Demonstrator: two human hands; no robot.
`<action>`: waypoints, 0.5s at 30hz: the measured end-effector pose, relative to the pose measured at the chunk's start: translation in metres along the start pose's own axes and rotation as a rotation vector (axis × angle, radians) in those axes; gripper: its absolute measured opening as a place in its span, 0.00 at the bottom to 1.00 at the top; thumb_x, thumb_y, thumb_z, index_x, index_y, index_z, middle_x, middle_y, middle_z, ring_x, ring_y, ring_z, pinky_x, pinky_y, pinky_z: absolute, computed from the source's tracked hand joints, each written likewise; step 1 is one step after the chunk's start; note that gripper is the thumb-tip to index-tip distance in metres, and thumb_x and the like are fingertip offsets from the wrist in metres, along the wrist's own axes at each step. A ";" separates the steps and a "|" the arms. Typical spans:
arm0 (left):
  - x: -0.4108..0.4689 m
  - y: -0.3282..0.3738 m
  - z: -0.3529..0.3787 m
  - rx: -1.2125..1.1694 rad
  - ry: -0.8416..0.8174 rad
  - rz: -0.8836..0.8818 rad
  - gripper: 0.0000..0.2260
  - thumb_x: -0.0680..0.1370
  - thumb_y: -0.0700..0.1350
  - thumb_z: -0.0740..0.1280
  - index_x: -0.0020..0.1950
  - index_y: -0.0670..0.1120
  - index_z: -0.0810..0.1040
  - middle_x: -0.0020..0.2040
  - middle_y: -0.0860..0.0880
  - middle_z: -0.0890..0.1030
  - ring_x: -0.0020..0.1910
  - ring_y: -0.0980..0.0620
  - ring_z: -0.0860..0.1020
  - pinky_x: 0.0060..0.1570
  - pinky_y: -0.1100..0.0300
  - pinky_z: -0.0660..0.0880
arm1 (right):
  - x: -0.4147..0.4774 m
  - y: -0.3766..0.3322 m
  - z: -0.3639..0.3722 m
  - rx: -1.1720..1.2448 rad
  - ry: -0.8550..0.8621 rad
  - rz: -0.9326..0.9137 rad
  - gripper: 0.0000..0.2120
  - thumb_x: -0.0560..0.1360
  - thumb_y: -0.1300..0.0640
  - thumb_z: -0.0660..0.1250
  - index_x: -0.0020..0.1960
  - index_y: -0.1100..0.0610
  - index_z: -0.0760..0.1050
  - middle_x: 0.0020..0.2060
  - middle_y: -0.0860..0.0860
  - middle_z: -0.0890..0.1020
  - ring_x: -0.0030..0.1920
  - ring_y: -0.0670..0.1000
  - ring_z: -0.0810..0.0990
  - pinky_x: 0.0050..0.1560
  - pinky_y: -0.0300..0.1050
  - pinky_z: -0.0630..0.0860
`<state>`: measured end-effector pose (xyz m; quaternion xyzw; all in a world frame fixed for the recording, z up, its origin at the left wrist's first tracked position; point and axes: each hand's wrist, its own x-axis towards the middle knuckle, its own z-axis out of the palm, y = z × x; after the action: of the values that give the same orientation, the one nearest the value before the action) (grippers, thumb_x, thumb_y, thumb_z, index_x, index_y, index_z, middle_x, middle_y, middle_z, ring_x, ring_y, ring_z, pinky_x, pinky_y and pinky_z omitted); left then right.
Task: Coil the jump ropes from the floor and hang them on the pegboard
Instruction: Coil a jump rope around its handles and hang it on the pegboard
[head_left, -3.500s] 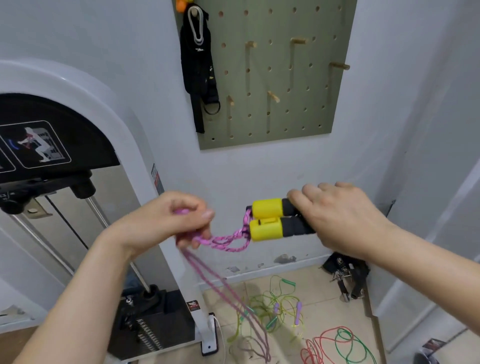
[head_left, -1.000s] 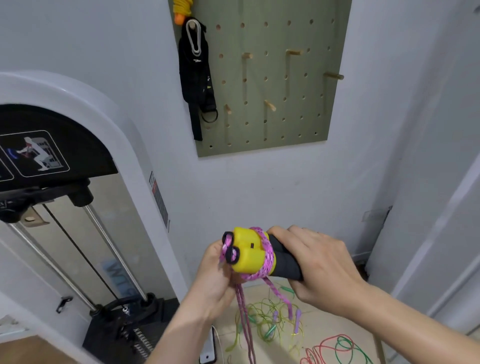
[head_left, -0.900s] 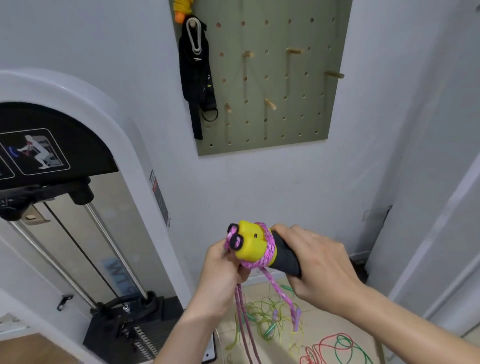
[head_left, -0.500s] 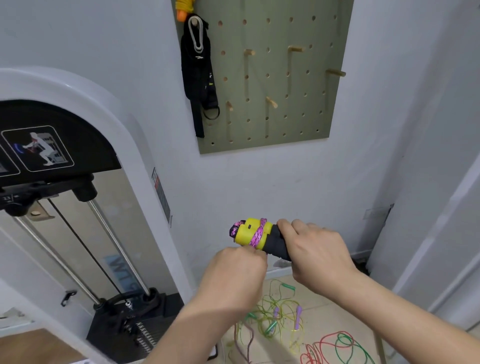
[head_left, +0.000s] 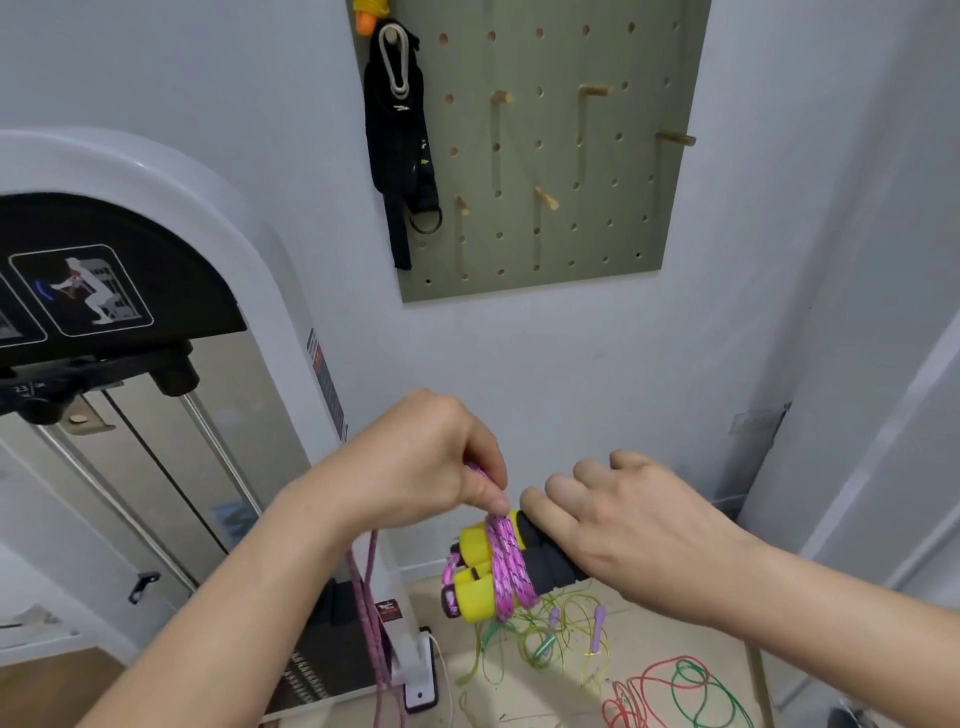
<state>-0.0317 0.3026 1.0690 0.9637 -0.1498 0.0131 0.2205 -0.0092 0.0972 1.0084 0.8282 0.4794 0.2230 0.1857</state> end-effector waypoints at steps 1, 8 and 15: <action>0.002 -0.003 -0.002 -0.117 -0.013 -0.021 0.07 0.65 0.48 0.79 0.40 0.50 0.86 0.35 0.54 0.84 0.36 0.62 0.79 0.38 0.70 0.73 | 0.001 0.002 -0.007 0.015 0.079 -0.011 0.15 0.74 0.62 0.52 0.51 0.55 0.76 0.33 0.50 0.72 0.31 0.53 0.72 0.30 0.46 0.61; 0.003 -0.027 0.018 -0.942 0.000 0.031 0.16 0.56 0.55 0.81 0.34 0.47 0.85 0.29 0.51 0.82 0.29 0.59 0.77 0.31 0.68 0.71 | 0.004 0.023 -0.023 0.087 0.285 -0.058 0.16 0.74 0.61 0.56 0.59 0.58 0.75 0.37 0.52 0.75 0.34 0.56 0.75 0.31 0.48 0.71; -0.005 -0.027 0.073 -1.316 0.207 -0.375 0.22 0.79 0.46 0.63 0.25 0.42 0.79 0.23 0.48 0.78 0.19 0.55 0.76 0.19 0.67 0.70 | 0.008 0.017 -0.012 0.316 0.322 0.101 0.24 0.63 0.57 0.66 0.59 0.54 0.75 0.40 0.49 0.76 0.38 0.54 0.77 0.33 0.48 0.73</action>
<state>-0.0316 0.2961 0.9907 0.6331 0.0644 -0.0269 0.7709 -0.0003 0.0971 1.0286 0.8236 0.4899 0.2834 -0.0367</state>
